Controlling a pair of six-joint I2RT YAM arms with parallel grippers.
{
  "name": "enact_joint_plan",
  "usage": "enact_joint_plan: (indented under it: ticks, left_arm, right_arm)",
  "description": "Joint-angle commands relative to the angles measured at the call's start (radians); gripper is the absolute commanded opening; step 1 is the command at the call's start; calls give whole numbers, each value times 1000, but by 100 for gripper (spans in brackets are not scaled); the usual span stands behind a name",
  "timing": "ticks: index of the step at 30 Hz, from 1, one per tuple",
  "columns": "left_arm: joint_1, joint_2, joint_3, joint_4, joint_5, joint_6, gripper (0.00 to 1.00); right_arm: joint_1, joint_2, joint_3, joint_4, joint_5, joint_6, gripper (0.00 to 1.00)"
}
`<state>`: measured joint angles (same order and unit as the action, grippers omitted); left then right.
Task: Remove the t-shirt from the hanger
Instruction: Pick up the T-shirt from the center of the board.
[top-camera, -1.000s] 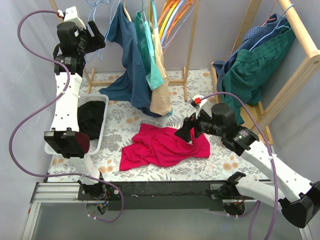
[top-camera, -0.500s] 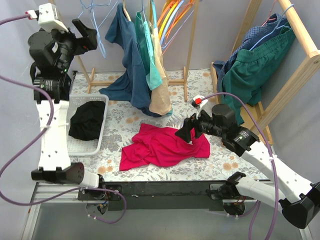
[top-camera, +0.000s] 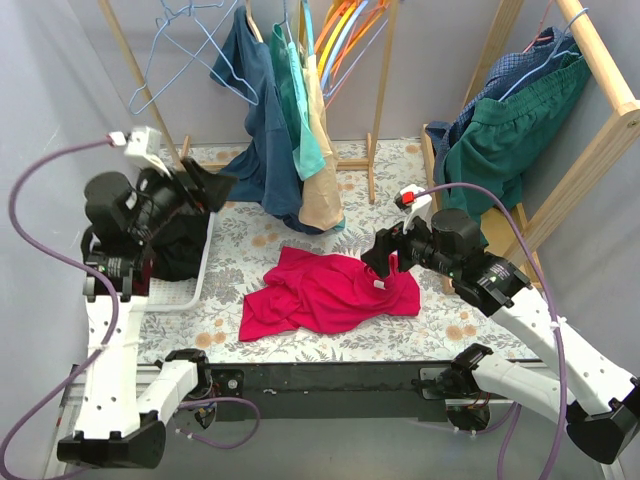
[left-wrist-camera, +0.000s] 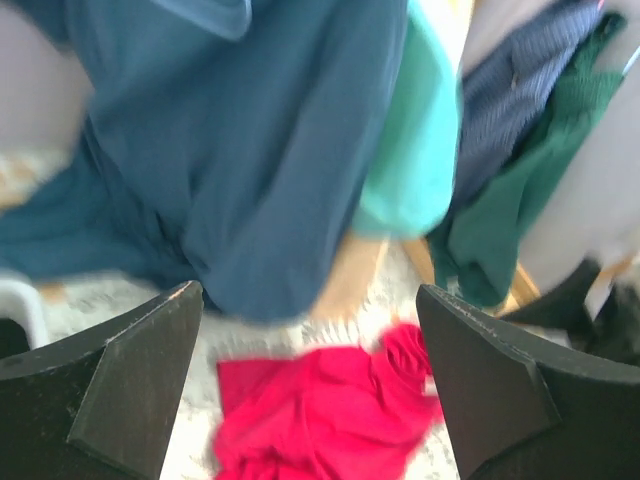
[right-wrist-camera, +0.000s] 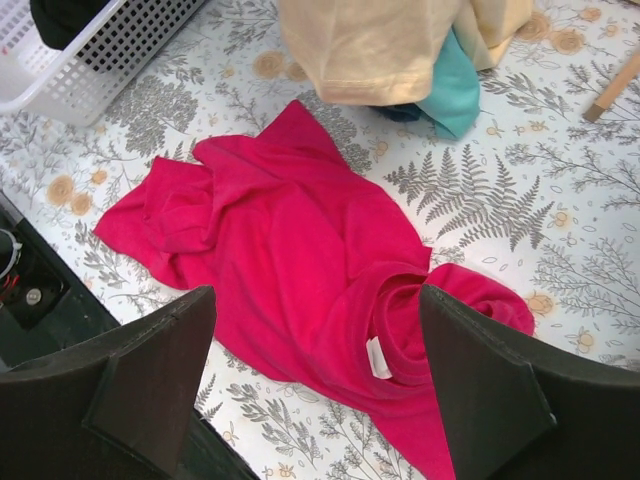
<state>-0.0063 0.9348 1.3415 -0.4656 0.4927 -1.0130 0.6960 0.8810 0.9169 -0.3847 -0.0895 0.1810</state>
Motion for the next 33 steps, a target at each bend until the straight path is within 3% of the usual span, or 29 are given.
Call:
enact_joint_plan:
  ticks: [1, 4, 7, 10, 11, 13, 14, 17, 29, 33]
  left_arm:
    - [-20, -97, -195, -5, 93, -53, 88]
    - [-55, -142, -302, 17, 83, -117, 88]
    - [-174, -152, -391, 25, -12, -151, 88]
    - [-406, -105, -453, 36, -224, -186, 88]
    - [-548, -75, -481, 36, -280, -212, 88]
    - [-700, 35, -487, 41, -498, -236, 89]
    - [-833, 74, -475, 41, -591, -255, 89]
    - [-952, 225, -433, 28, -755, -294, 94]
    - [-995, 410, -481, 145, -959, -311, 98]
    - [-994, 501, -478, 160, -895, -288, 98]
  right_arm:
    - [5, -16, 46, 3, 59, 11, 90]
    - [5, -8, 45, 0, 71, 20, 90]
    - [5, -10, 60, -25, 83, 28, 90]
    - [5, -20, 66, -42, 135, 34, 90]
    - [5, -22, 66, -45, 145, 38, 90]
    - [5, -22, 63, -57, 152, 46, 91]
    - [5, -24, 63, -62, 160, 51, 91]
    - [4, -37, 57, -86, 181, 57, 91]
    - [5, -88, 43, -137, 232, 51, 91]
    - [3, -82, 39, -134, 229, 52, 91]
